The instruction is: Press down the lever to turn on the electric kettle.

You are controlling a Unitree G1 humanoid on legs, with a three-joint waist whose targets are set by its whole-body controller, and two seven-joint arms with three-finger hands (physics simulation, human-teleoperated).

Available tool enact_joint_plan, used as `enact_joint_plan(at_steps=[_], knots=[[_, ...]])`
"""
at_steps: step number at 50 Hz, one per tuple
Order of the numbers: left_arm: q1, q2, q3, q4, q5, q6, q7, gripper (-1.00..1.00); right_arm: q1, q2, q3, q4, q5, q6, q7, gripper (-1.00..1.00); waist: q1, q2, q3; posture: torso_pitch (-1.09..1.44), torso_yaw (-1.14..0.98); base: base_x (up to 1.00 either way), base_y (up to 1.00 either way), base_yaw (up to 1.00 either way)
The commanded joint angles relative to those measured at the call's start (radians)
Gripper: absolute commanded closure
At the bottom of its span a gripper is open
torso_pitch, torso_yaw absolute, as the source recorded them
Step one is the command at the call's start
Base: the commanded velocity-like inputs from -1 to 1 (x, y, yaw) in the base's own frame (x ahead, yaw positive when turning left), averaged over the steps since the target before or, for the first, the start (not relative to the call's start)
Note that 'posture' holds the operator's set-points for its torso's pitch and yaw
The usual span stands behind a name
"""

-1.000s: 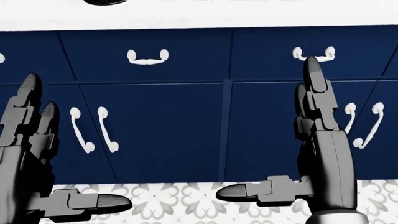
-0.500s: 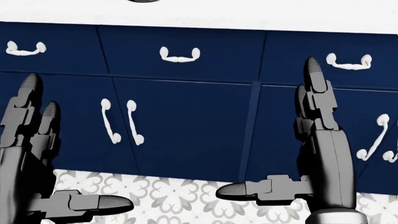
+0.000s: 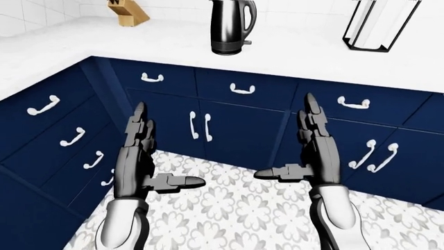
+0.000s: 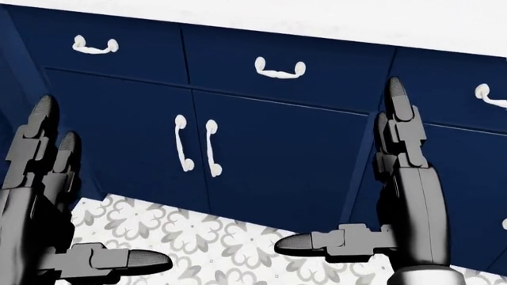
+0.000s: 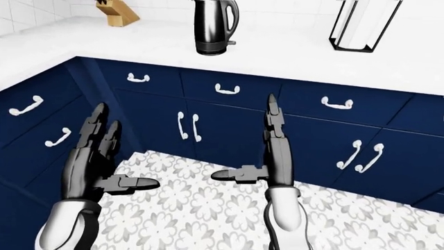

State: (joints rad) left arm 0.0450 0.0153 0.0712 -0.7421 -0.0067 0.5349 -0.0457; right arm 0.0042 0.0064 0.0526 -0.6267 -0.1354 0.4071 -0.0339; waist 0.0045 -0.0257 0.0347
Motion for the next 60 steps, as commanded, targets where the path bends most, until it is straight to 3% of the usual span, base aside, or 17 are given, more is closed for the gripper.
enact_joint_plan(at_steps=[1,5,7,8,13,17,23,30,34,37,38,41,45,49,50,54,60], knots=[[-0.016,0.005,0.007,-0.042,0.003,-0.038,0.006,-1.00,-0.019,0.003,0.009,-0.033,0.002,-0.037,0.001,-1.00,0.003,0.002,-0.009,0.00,0.00,0.00,0.00,0.29],[-0.017,0.005,0.006,-0.041,0.003,-0.038,0.006,-1.00,-0.020,0.005,0.011,-0.029,-0.008,-0.043,-0.009,-1.00,-0.016,0.057,0.001,0.00,0.00,0.00,0.00,0.21],[-0.022,0.006,0.005,-0.044,0.002,-0.029,0.007,-1.00,-0.016,0.003,0.020,-0.020,-0.001,-0.067,0.002,-1.00,-0.027,0.108,-0.031,0.00,0.00,0.00,0.00,0.00],[-0.020,0.005,0.006,-0.040,0.002,-0.035,0.007,-1.00,-0.018,0.004,0.022,-0.026,-0.004,-0.062,0.001,-1.00,-0.019,0.062,-0.007,0.00,0.00,0.00,0.00,0.00],[-0.023,0.005,-0.001,-0.036,0.004,-0.035,0.008,-1.00,-0.017,0.007,0.014,-0.033,0.002,-0.055,-0.010,-1.00,-0.009,0.021,-0.022,0.00,0.00,0.00,0.00,0.00],[-0.025,0.004,-0.004,-0.041,0.005,-0.029,0.010,-1.00,-0.020,0.005,0.005,-0.028,0.004,-0.064,-0.015,-1.00,-0.001,0.019,-0.028,0.00,0.00,0.00,0.00,0.00],[-0.029,0.004,-0.008,-0.047,0.007,-0.020,0.012,-1.00,-0.017,0.005,0.007,-0.038,-0.004,-0.052,-0.022,-1.00,0.000,0.027,-0.050,0.00,0.00,0.04,0.00,0.00],[-0.038,0.007,-0.005,-0.049,0.004,-0.008,0.013,-1.00,-0.016,0.004,0.009,-0.035,-0.013,-0.062,-0.025,-1.00,-0.003,0.026,0.008,0.00,0.00,0.19,0.00,0.00],[-0.029,0.005,-0.007,-0.042,0.005,-0.022,0.011,-1.00,-0.018,0.004,0.005,-0.031,-0.014,-0.065,-0.024,-1.00,-0.005,0.050,0.008,0.00,0.00,0.25,0.00,0.00],[-0.027,0.004,-0.009,-0.039,0.005,-0.027,0.011,-1.00,-0.015,0.005,0.009,-0.038,-0.019,-0.060,-0.025,-1.00,-0.001,0.103,0.005,0.00,0.00,0.26,0.00,0.00],[-0.025,0.004,-0.009,-0.037,0.005,-0.031,0.011,-1.00,-0.016,0.005,0.008,-0.037,-0.018,-0.061,-0.025,-1.00,0.004,0.073,0.004,0.00,0.00,0.26,0.00,0.00],[-0.037,0.005,-0.007,-0.049,0.005,-0.008,0.013,-1.00,-0.017,0.005,0.008,-0.037,-0.020,-0.060,-0.026,-1.00,0.003,0.084,-0.003,0.00,0.00,0.26,0.00,0.00],[-0.026,0.004,-0.008,-0.036,0.005,-0.033,0.012,-1.00,-0.019,0.004,0.006,-0.033,-0.020,-0.062,-0.025,-1.00,0.009,0.051,-0.002,0.00,0.00,0.26,0.00,0.00],[-0.040,0.006,-0.005,-0.053,0.003,-0.004,0.015,-1.00,-0.018,0.004,0.005,-0.036,-0.021,-0.061,-0.025,-1.00,0.014,-0.037,-0.019,0.00,0.00,0.25,0.00,0.00],[-0.031,0.004,-0.005,-0.046,0.002,-0.020,0.014,-1.00,-0.018,0.004,0.005,-0.037,-0.022,-0.060,-0.025,-1.00,-0.002,-0.007,-0.009,0.00,0.00,0.27,0.00,0.00],[-0.018,0.002,-0.008,-0.040,0.002,-0.045,0.014,-1.00,-0.015,0.005,0.005,-0.041,-0.021,-0.060,-0.025,-1.00,-0.008,-0.011,-0.002,0.00,0.00,0.26,0.00,0.00],[-0.016,0.001,-0.008,-0.053,0.001,-0.045,0.017,-1.00,-0.015,0.004,0.003,-0.046,-0.021,-0.058,-0.025,-1.00,-0.016,0.054,0.011,0.00,0.00,0.26,0.00,0.00]])
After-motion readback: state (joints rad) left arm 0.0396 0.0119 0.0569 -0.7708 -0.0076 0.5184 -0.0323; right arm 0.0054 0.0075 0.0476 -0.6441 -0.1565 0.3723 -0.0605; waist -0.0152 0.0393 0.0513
